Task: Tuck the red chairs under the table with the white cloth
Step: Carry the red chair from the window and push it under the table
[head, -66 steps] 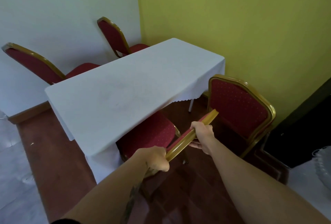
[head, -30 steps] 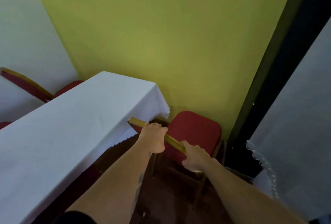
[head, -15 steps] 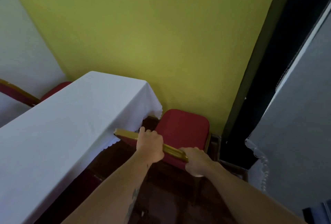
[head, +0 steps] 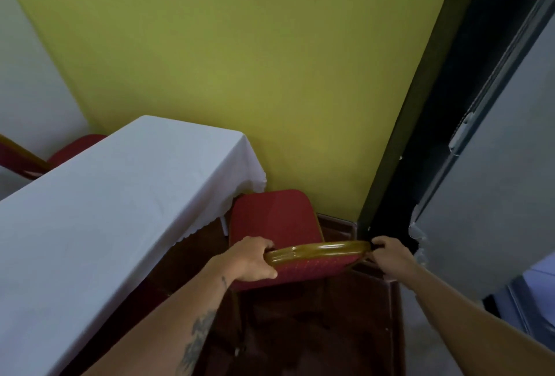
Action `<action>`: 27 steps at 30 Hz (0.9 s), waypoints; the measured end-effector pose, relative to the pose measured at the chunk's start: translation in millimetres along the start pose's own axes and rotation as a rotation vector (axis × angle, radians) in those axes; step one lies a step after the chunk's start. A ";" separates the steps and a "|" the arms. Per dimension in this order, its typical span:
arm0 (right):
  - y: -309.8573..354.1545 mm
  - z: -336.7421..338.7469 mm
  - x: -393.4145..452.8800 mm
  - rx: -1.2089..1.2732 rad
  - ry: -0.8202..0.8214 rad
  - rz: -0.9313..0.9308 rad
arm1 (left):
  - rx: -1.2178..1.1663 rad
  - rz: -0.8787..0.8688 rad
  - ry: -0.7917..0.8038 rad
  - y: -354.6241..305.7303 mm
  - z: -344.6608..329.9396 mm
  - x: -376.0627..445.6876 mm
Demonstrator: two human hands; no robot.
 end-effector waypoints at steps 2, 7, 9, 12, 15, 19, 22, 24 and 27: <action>-5.8 -14.5 -16.7 0.269 0.041 -0.119 | 0.028 0.089 0.026 34.2 1.1 -5.5; 41.1 -82.2 -74.8 0.894 0.343 -0.196 | 0.027 0.183 -0.035 68.3 -1.4 -8.4; 69.7 -104.5 -88.4 0.991 0.425 -0.185 | 0.034 0.177 -0.060 61.9 -1.0 -8.3; 91.7 -118.8 -89.1 1.121 0.357 -0.239 | 0.061 0.169 -0.070 47.2 -7.0 -8.4; 88.1 -110.7 -79.6 1.197 0.196 -0.286 | 0.082 0.171 -0.134 32.8 -10.6 -10.2; 70.7 -80.8 -66.2 1.168 0.063 -0.310 | 0.108 0.140 -0.106 6.6 -26.3 -5.0; 55.4 -55.7 -53.4 1.092 -0.004 -0.318 | 0.119 0.097 -0.060 -17.9 -44.5 -1.3; 45.2 -45.2 -44.7 1.053 -0.014 -0.331 | 0.133 0.068 -0.032 -33.1 -54.6 0.9; 42.6 -33.4 -27.0 1.008 0.063 -0.292 | 0.138 0.048 0.001 -50.1 -61.1 5.8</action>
Point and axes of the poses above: each hand's wrist, its own x-axis towards the middle knuckle, its own z-axis out of the back of the hand, y = z × x, the point moved 10 cm from there along x, towards the middle knuckle, and after that the axes turned 8 degrees about -x, right-handed, at the moved point
